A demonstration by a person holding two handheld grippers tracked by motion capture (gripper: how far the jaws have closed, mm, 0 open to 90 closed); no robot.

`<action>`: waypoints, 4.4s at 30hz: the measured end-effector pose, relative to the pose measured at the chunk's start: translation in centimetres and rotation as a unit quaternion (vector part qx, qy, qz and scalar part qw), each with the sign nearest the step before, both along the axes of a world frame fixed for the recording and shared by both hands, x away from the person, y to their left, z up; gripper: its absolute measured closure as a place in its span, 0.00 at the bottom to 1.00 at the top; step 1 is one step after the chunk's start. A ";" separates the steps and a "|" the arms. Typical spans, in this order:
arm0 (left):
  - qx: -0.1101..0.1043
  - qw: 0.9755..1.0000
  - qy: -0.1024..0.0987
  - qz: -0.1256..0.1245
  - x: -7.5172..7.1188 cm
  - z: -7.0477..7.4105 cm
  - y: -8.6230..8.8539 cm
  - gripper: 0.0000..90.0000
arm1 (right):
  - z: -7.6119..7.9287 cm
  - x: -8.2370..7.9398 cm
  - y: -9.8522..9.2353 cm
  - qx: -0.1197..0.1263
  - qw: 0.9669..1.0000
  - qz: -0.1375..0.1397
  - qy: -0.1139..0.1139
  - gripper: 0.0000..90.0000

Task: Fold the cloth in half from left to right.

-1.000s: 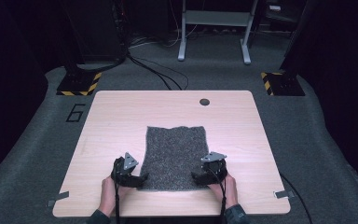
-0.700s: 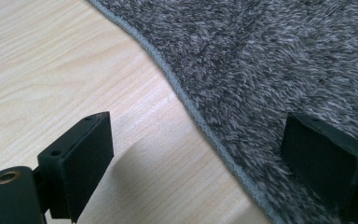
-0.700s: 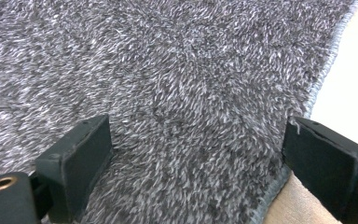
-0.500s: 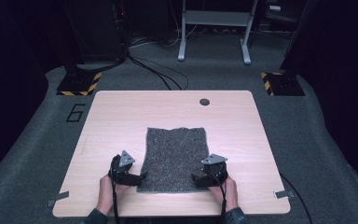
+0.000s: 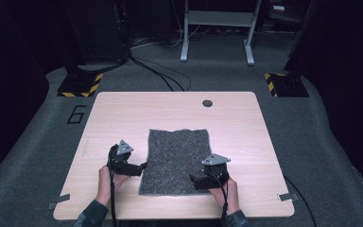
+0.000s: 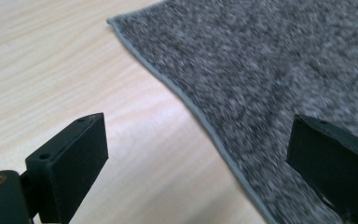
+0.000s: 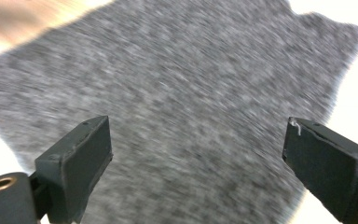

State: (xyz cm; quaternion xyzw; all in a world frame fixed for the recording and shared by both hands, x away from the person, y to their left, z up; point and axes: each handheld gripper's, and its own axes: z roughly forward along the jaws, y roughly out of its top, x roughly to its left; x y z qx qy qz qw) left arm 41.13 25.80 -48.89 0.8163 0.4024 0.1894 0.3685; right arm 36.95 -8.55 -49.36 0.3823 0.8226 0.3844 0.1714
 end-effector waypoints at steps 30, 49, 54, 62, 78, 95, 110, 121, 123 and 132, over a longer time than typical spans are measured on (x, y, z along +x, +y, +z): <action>-0.031 0.997 0.049 0.042 10.5 -1.4 -1.4 0.17 | -0.6 -2.6 14.5 -0.035 0.988 0.152 0.007 0.27; -0.002 0.999 0.024 0.042 12.9 -3.0 -4.1 0.66 | -2.5 -2.7 17.7 -0.041 0.986 0.161 0.026 0.72; -0.002 0.999 0.025 0.041 12.7 -2.9 -4.3 0.83 | -2.8 -2.8 17.4 -0.034 0.987 0.157 0.010 0.85; 0.004 0.999 0.007 0.052 12.0 -3.2 -4.9 0.95 | -3.0 -3.3 17.1 -0.027 0.991 0.134 -0.001 0.95; -0.058 0.991 0.002 0.121 11.6 -2.7 -4.4 0.96 | -2.8 -4.9 16.3 -0.005 0.995 0.082 -0.051 0.97; -0.049 0.991 -0.032 0.120 11.1 1.0 -4.3 0.96 | 0.2 -6.5 16.2 0.048 0.990 0.068 -0.115 0.97; -0.021 0.992 -0.068 0.106 10.2 6.1 -3.5 0.96 | 3.7 -7.2 16.1 0.092 0.981 0.071 -0.154 0.97; -0.029 0.995 -0.060 0.073 10.7 5.3 -7.7 0.96 | 3.0 -7.7 12.8 0.086 0.985 0.043 -0.146 0.96; -0.030 0.996 -0.056 0.069 10.8 5.0 -8.4 0.96 | 2.8 -7.7 12.2 0.087 0.985 0.037 -0.145 0.96; -0.026 0.997 -0.050 0.052 11.1 3.8 -10.7 0.95 | 1.7 -7.8 10.1 0.073 0.988 0.021 -0.131 0.96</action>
